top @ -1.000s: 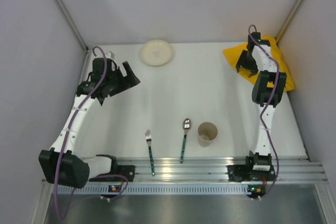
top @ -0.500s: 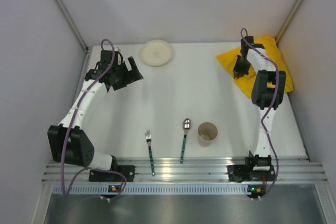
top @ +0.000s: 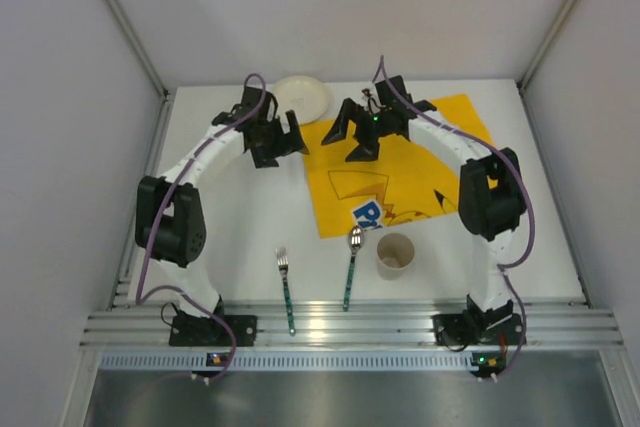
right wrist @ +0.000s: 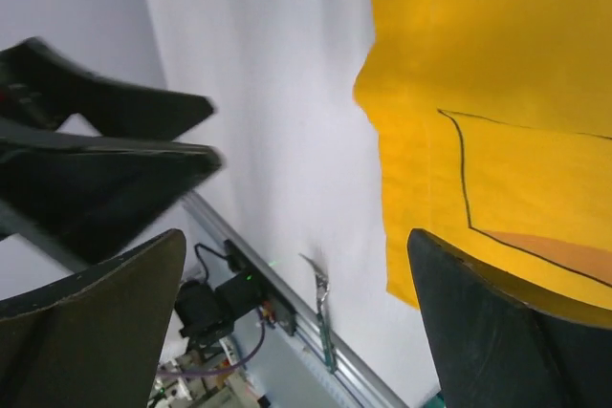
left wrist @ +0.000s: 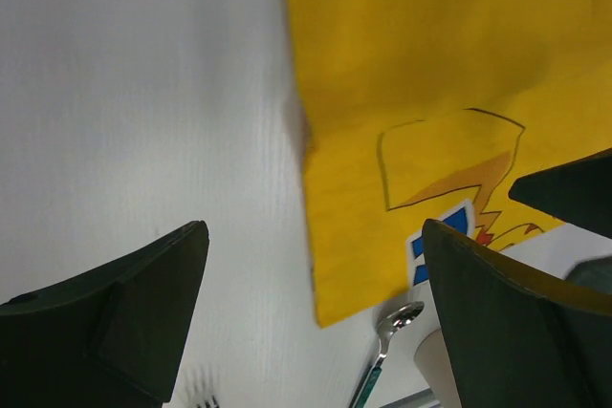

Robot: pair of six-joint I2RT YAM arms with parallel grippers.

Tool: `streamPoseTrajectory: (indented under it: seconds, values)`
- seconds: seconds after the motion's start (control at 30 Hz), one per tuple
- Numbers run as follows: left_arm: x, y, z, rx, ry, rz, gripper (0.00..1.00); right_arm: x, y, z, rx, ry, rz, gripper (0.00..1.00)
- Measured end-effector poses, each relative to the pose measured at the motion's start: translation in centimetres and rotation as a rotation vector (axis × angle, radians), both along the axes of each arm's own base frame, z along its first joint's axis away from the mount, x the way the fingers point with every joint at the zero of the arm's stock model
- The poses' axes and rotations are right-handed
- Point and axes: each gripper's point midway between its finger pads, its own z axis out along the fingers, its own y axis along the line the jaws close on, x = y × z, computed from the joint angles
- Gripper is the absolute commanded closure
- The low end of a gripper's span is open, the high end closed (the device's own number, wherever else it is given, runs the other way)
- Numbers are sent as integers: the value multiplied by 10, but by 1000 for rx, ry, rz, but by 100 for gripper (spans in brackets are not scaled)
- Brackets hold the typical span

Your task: Set the dinner table for one person

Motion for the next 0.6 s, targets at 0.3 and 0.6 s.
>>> streamPoseTrajectory:
  seconds: [0.3, 0.6]
  values:
    - [-32, -88, -28, -27, 49, -191, 2, -29, -95, 57, 92, -82, -135, 0]
    - [-62, -88, -77, 16, 137, -200, 2, -72, -181, 48, -77, -138, -282, 0]
